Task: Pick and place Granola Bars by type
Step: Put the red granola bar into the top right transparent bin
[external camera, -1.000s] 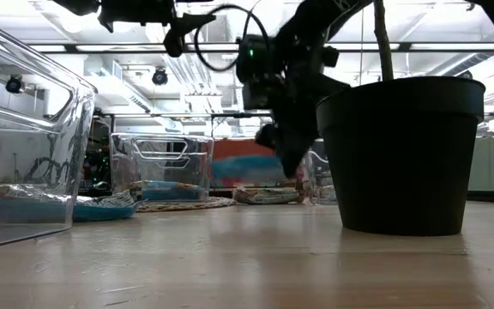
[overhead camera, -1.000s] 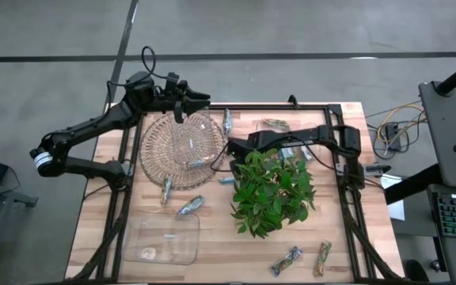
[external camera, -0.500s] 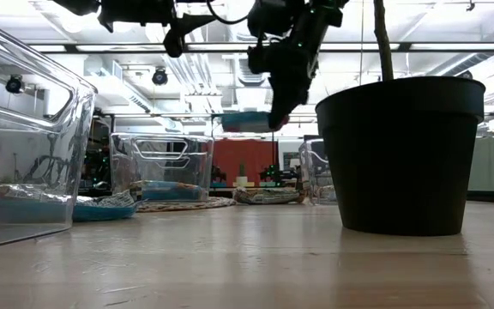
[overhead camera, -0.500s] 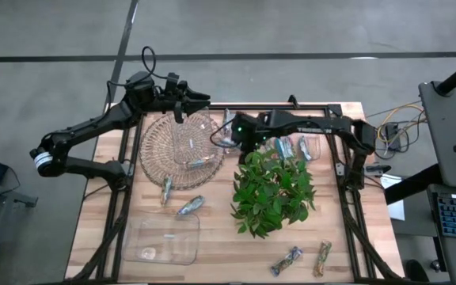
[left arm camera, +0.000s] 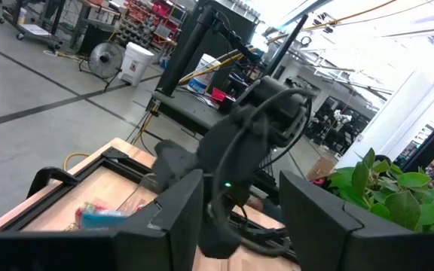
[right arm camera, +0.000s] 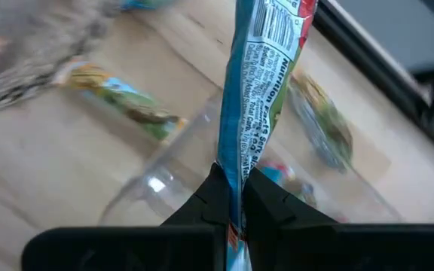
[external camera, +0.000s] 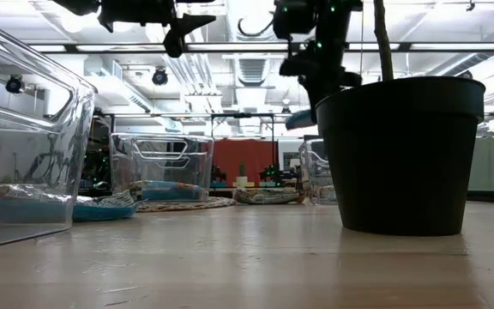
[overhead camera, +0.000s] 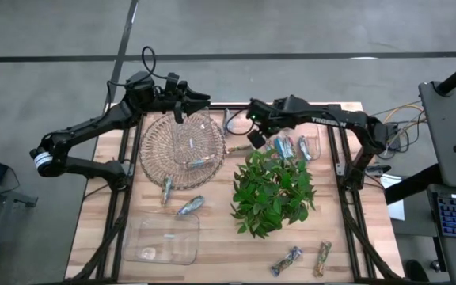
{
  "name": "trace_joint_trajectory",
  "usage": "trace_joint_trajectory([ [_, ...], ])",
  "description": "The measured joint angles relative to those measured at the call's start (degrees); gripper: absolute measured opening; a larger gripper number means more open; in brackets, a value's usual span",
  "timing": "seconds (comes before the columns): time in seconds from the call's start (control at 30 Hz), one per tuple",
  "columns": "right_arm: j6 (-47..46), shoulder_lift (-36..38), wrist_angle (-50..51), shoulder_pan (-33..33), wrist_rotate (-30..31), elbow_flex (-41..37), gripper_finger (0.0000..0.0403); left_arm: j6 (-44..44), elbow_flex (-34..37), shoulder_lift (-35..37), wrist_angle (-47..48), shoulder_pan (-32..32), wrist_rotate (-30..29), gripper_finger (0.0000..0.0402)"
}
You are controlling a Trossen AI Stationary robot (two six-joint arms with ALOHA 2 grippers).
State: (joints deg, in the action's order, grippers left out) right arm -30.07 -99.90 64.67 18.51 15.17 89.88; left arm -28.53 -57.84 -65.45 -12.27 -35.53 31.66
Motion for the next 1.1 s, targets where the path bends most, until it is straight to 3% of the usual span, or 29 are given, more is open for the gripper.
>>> trace_joint_trajectory([
  [0.17,-9.57,-0.33,-0.12,0.18,-0.17,-2.60,0.0011,0.01,0.00,0.00,-0.01,-0.01,-0.01,0.0158],
  [0.6,-23.43,-0.20,-0.58,0.25,-0.72,-10.71,0.0011,0.01,0.00,0.00,-0.04,-0.01,-0.01,0.0158],
  [0.87,-26.59,-0.98,-4.96,1.72,-0.66,-14.81,0.0011,0.00,0.00,0.00,-0.02,-0.02,0.00,0.0158],
  [1.1,-26.59,-2.30,-10.35,2.58,-4.52,-15.14,0.0011,0.00,0.00,0.00,-0.02,-0.02,-0.02,0.0158],
])
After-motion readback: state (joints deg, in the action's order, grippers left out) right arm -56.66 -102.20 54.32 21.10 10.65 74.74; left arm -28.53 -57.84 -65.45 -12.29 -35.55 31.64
